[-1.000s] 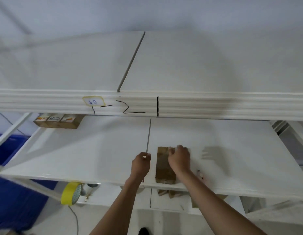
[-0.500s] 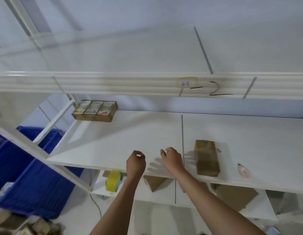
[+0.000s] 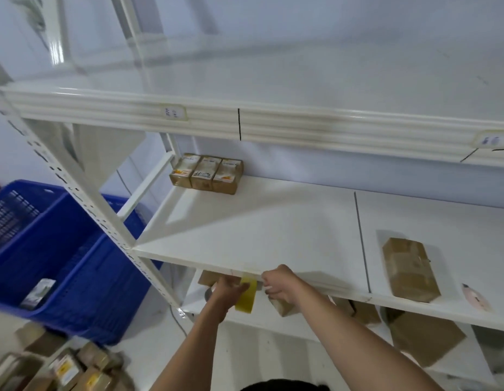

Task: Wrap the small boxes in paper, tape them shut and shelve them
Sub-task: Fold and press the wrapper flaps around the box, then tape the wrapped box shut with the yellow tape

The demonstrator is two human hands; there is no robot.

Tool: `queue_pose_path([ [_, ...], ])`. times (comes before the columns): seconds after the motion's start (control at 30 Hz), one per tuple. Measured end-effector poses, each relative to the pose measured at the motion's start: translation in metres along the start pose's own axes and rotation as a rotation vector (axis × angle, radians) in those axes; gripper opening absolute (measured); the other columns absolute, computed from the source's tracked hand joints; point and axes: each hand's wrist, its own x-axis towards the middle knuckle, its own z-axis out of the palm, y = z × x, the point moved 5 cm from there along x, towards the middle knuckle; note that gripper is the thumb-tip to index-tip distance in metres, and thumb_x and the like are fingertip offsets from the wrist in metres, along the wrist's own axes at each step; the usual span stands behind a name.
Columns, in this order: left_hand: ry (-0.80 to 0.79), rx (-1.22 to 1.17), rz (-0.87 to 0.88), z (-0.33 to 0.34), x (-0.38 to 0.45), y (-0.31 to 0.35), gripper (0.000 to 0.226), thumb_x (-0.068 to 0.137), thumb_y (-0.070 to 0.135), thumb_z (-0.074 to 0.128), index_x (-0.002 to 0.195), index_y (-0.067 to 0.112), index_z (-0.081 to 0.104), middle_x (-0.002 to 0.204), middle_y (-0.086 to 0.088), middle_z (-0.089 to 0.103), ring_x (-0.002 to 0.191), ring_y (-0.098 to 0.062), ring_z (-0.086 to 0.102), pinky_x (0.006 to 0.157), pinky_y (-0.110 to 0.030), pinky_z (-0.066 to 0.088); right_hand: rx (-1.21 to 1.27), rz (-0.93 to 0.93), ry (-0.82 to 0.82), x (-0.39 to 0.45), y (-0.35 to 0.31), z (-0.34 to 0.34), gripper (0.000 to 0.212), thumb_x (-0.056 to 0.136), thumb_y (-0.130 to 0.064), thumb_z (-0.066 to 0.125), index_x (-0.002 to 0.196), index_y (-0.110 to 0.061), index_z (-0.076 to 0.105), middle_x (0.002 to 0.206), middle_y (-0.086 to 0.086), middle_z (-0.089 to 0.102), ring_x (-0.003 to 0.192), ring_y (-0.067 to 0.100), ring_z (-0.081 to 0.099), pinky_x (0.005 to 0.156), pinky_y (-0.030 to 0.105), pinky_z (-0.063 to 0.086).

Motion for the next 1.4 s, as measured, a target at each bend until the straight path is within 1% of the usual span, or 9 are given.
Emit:
queue_pose_path([
  [0.2,-0.128,-0.049,0.008,-0.005,0.004,0.010,0.040,0.094,0.036,0.068,0.125,0.012,0.062,0.111,-0.007,0.069,0.101,-0.023,0.068,0.078,-0.034,0.060,0.065,0.046,0.024,0.002,-0.008,0.023,0.003,0.095,-0.008,0.053,0.093,-0.005,0.054,0.088,0.012,0.064,0.073,0.025,0.065,0.067,0.036,0.062],
  [0.37,-0.210,-0.152,-0.011,-0.006,0.007,0.010,0.044,0.091,0.035,0.072,0.123,0.006,0.064,0.109,-0.012,0.073,0.099,-0.027,0.072,0.088,-0.043,0.060,0.347,0.175,0.115,0.021,-0.002,0.030,0.026,0.090,-0.017,0.074,0.106,0.000,0.064,0.076,0.006,0.053,0.057,0.016,0.047,0.051,0.026,0.049],
  [0.5,-0.237,-0.195,-0.008,-0.008,0.008,0.009,0.048,0.091,0.035,0.072,0.126,0.004,0.062,0.114,-0.013,0.070,0.102,-0.029,0.071,0.088,-0.045,0.060,0.423,0.195,0.138,0.027,-0.003,0.035,0.036,0.088,-0.013,0.077,0.113,0.007,0.061,0.085,0.009,0.058,0.072,0.020,0.055,0.068,0.032,0.056],
  [0.6,-0.248,-0.227,-0.011,-0.010,0.010,0.010,0.053,0.091,0.035,0.071,0.131,0.004,0.057,0.119,-0.013,0.066,0.106,-0.030,0.068,0.090,-0.045,0.059,0.385,0.167,0.222,0.029,-0.007,0.033,0.037,0.082,-0.007,0.081,0.111,0.006,0.062,0.103,0.016,0.066,0.096,0.030,0.066,0.089,0.040,0.058],
  [0.83,-0.380,-0.368,0.012,-0.009,-0.002,0.016,0.039,0.099,0.025,0.062,0.128,-0.001,0.058,0.120,-0.018,0.068,0.109,-0.032,0.068,0.094,-0.044,0.057,0.197,0.037,0.285,0.023,-0.032,0.035,0.031,0.080,-0.012,0.082,0.102,0.001,0.064,0.102,0.011,0.066,0.097,0.030,0.064,0.082,0.033,0.054],
  [0.93,-0.365,-0.421,0.086,-0.016,-0.003,0.023,0.030,0.099,0.024,0.061,0.121,0.004,0.061,0.115,-0.016,0.069,0.103,-0.029,0.069,0.082,-0.037,0.058,0.065,-0.052,0.301,0.020,-0.052,0.031,0.024,0.080,-0.017,0.079,0.099,-0.004,0.071,0.101,0.007,0.072,0.093,0.026,0.066,0.074,0.027,0.050],
  [1.1,-0.177,-0.206,0.236,-0.032,-0.006,0.062,0.024,0.086,0.039,0.070,0.095,0.018,0.074,0.093,-0.012,0.071,0.084,-0.029,0.064,0.074,-0.041,0.050,0.179,-0.091,0.334,0.015,-0.057,-0.004,0.021,0.072,-0.014,0.087,0.089,-0.006,0.077,0.087,0.007,0.076,0.076,0.020,0.071,0.081,0.033,0.062],
  [1.27,-0.145,0.063,0.430,-0.020,-0.026,0.125,0.018,0.097,0.031,0.062,0.101,0.016,0.072,0.093,-0.003,0.070,0.083,-0.016,0.067,0.075,-0.029,0.055,0.669,-0.043,0.116,-0.001,-0.048,-0.037,0.023,0.075,0.002,0.084,0.094,0.004,0.072,0.092,0.016,0.071,0.075,0.023,0.065,0.060,0.029,0.057],
  [1.4,-0.185,0.205,0.491,0.012,-0.031,0.151,0.018,0.095,0.033,0.064,0.104,0.019,0.072,0.094,-0.002,0.069,0.078,-0.011,0.064,0.071,-0.024,0.051,0.828,-0.023,0.006,-0.021,-0.035,-0.077,0.013,0.082,0.002,0.078,0.090,0.004,0.067,0.086,0.016,0.065,0.073,0.021,0.059,0.065,0.028,0.053],
])
